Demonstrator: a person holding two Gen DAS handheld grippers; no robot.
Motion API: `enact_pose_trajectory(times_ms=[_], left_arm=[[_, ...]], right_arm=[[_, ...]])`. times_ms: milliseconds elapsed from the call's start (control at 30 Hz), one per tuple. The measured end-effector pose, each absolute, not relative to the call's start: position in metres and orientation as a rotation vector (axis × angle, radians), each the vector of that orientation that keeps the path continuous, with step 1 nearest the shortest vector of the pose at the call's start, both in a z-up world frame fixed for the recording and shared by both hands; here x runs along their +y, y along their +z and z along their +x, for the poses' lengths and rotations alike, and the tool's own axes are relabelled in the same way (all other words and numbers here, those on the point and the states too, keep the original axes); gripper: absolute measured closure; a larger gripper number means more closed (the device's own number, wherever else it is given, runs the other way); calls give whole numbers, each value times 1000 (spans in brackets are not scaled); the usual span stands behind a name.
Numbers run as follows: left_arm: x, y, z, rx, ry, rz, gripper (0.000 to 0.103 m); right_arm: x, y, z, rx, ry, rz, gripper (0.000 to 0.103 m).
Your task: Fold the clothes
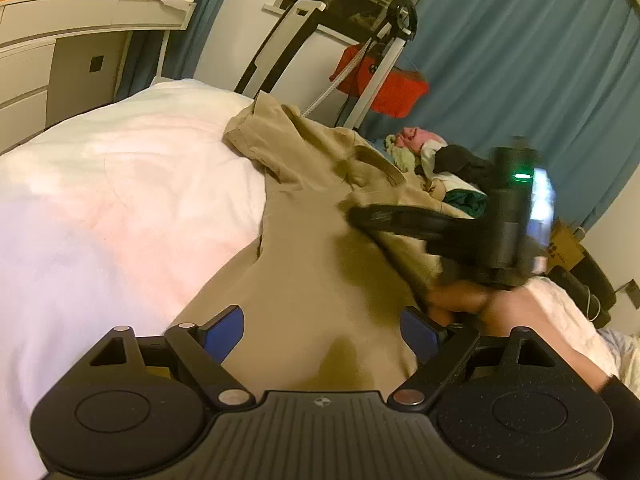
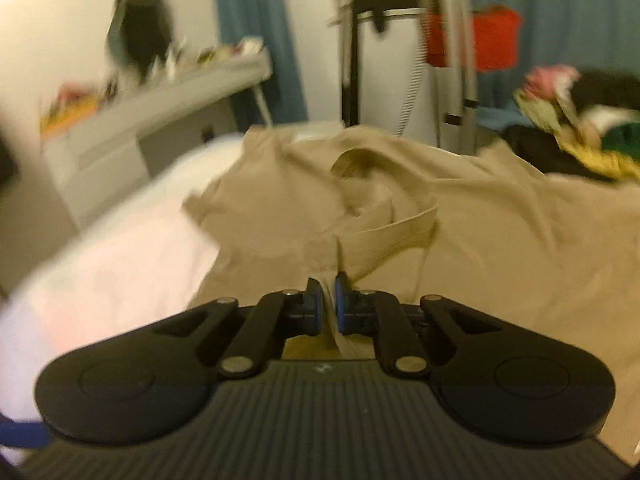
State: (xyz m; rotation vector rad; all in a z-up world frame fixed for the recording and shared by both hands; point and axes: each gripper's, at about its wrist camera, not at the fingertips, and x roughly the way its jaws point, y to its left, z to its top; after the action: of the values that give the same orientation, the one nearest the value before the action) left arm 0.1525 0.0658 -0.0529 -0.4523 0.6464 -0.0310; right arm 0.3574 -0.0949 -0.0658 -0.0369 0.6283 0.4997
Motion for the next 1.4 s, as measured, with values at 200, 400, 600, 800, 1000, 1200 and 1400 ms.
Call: enact_pose_trajectory(times_ms=[200,400,600,800,1000,1200,1400], left_arm=[[62,-50,148,648,-32,-459,16],[56,-53,156,661,-53,-449,16],[52,-60,162,673,-56,-443,16],[48,-68,170,692,-58,-419,16],[40,-75,172,714,-71,-386,16],[40,-73,169,703,-68,-395,16],[37,-73,168,700,-67,-385,16]], right_arm=[[-97,-55,364,653,574,-13,60],[-131,-17,357,527,707,86,23],[-161,-11,422,548,423,11,23],[-164,-37,476,617,340,-229,23],[-158,-60,486,710,418,-331,30],[-171,-51,469,632,329,-263,93],[-189,-37,464,496,220,-186,95]])
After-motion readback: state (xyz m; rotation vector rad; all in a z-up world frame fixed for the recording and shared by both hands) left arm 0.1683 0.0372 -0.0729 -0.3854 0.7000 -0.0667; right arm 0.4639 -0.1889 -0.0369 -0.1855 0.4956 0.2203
